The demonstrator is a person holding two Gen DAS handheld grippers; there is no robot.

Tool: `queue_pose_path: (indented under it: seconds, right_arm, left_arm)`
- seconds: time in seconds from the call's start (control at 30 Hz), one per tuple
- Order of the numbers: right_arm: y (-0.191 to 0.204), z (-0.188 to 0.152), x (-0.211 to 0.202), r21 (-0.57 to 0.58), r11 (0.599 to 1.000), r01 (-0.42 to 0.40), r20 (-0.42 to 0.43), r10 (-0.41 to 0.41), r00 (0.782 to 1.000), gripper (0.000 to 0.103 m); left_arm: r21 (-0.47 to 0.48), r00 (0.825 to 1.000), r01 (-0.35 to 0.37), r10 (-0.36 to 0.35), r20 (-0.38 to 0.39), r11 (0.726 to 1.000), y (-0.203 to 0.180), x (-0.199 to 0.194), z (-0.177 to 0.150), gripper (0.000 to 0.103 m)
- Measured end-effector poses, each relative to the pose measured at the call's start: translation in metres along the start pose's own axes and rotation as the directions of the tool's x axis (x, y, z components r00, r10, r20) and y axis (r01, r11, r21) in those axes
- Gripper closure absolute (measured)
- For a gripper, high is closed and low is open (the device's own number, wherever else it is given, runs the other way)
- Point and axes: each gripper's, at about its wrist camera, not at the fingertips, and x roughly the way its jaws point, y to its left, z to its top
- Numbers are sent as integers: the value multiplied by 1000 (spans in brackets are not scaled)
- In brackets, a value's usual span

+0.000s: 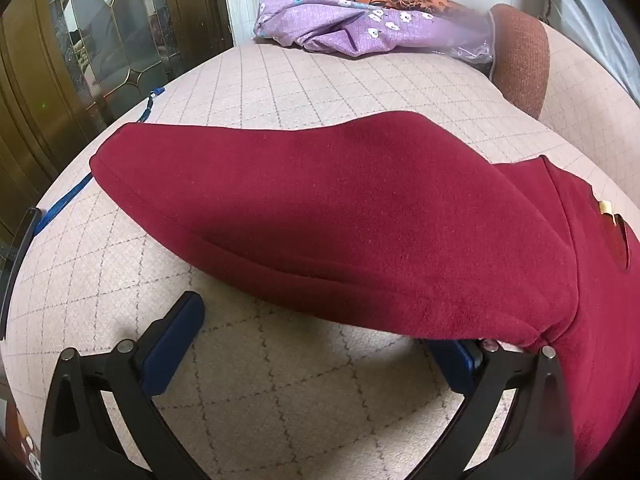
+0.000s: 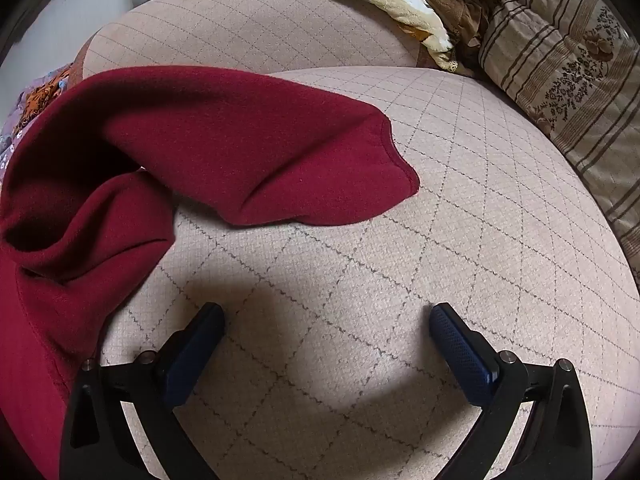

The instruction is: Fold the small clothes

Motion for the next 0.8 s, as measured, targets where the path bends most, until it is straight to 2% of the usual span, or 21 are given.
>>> queue_pose_path:
  seconds: [0.3,0.43,0.57,0.73,0.8]
  right_arm:
    - [0,0,0,0,1000,0,4,0,1000,1]
    - [0,0,0,-1,1000,2,5,-2,1000,1]
    - [-3,0,0,3,1000,-4,5,4,1000,1]
    - [7,-6,-27,-10,1000,-6,-107,5,994,4]
    - [18,-16,-51,-29,999,-23,-91,20,996,4]
  left_arm:
    - [6,1000,-7,7,-5,1000,-2,2,1,0]
    - [-4,997,-10,10,-79,1000,-2,-1,3,0]
    - [26,993,32,-29,-118,999,-11,-18,-6,0]
    - [98,997,63,-59,-47,993,-27,-55,-14,0]
    - [112,997,77,-76,-16,991,-33,-69,-16,0]
